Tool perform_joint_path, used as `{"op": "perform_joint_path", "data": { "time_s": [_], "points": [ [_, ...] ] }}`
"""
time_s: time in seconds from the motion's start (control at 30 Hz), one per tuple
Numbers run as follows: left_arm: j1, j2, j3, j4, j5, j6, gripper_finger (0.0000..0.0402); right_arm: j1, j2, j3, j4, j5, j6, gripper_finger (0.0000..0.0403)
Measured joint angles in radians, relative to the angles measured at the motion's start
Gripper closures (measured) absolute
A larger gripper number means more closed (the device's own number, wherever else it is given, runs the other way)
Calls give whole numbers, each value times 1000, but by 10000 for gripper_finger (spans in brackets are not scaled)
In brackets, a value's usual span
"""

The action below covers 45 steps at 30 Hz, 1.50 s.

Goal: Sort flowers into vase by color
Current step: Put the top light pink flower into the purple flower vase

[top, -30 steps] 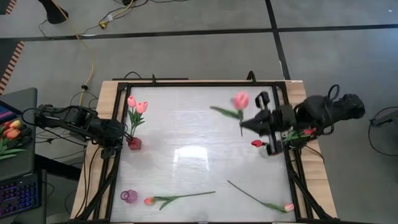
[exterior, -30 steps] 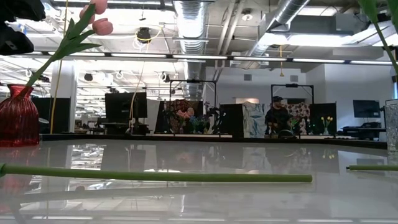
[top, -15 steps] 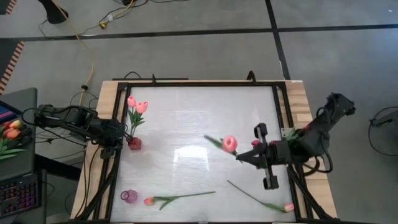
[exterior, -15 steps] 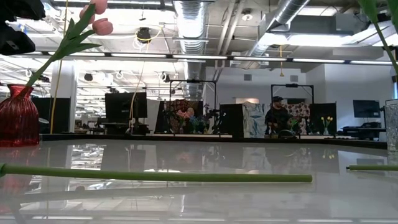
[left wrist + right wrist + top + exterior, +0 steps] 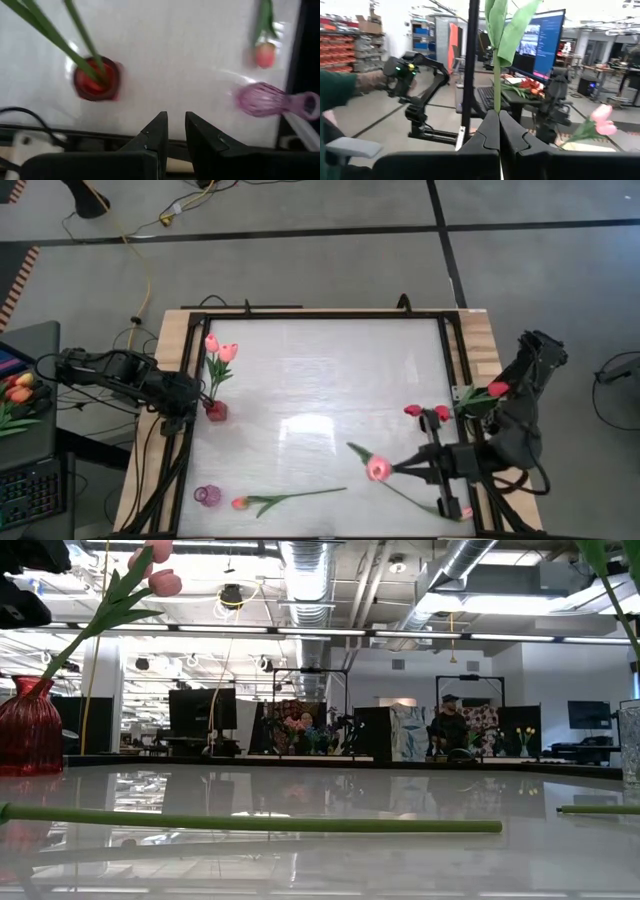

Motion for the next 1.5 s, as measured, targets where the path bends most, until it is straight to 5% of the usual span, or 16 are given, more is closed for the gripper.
{"op": "perform_joint_path", "data": {
  "time_s": [0.47, 0.67, 0.97, 1.1, 1.33, 1.5],
  "points": [
    [-10, -6, 8, 30, 319, -207, 365, -65, 0, -14, -38, 10, 26, 387],
    [-97, 3, 26, 405, 353, -215, 399, -65, 0, -14, -49, 7, 19, 387],
    [-348, 193, 239, 606, 109, -51, 401, -99, 0, -14, -50, 3, 16, 387],
    [-433, 302, 351, 633, -104, 110, 401, -142, 0, -14, -45, -60, 16, 387],
    [-455, 409, 458, 686, -528, 313, 401, -283, -1, -14, 24, -199, 8, 387],
    [-412, 407, 462, 857, -663, 490, 382, -402, -1, -14, 63, -318, 0, 387]
  ]
}}
